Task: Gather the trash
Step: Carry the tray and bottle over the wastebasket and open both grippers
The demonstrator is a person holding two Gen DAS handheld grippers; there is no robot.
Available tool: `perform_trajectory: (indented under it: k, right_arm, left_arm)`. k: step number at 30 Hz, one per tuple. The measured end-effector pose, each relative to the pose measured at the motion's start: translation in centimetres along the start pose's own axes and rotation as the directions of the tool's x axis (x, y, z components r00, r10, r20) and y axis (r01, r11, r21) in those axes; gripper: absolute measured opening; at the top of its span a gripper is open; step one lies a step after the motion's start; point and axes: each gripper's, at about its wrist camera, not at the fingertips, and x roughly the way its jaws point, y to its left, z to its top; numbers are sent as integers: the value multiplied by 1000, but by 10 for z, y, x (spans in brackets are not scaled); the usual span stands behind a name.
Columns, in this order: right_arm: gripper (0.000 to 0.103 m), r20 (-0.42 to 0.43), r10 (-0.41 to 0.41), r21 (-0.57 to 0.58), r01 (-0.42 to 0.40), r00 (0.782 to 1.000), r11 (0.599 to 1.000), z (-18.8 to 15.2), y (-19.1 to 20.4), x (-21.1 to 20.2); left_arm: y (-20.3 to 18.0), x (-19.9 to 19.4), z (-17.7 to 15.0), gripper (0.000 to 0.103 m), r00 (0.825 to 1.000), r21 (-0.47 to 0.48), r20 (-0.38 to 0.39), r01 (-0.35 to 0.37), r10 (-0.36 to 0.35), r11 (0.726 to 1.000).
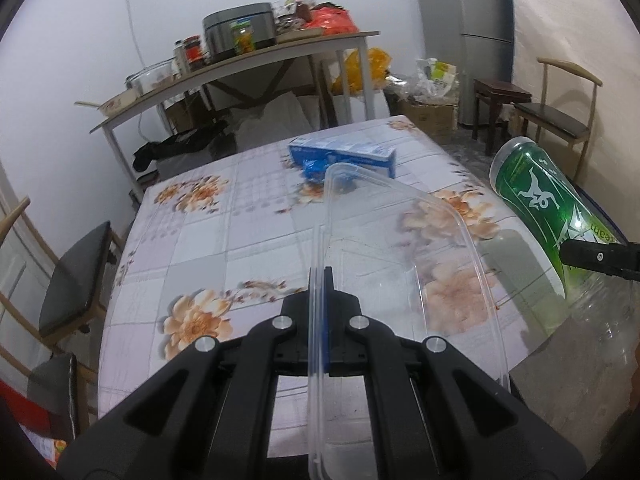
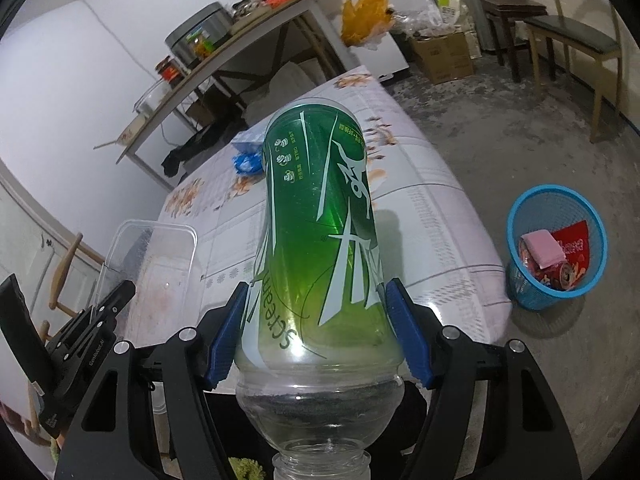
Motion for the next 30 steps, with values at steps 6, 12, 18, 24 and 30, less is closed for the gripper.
perform_trajectory:
  k: [6,12,18,24,30]
  right_arm:
    - [67,46,5,117,-11,999,993,10,-45,-30]
    - [67,178,-143,265,93,973,960,13,-111,-90]
    - [67,184,-249,486,132,951,864,-15,-197,-118]
    - [67,80,-206,656,105,975,748,-47,-266,-81]
    - [67,2,-168,705,118,986,700,-34,-311,-27]
  left_arm:
    - [-36,-1,26,0,993,58,31,109,-110,992]
    - [-90,9,69,0,956,108,27,287,-292,952]
    - [-170,45,103,0,894,167,-95,448,-438,878]
    - [-259,128,102,0,762,81,-403,581,-507,810]
    - [-335,196,90,0,749,128,-524,540,-406,832]
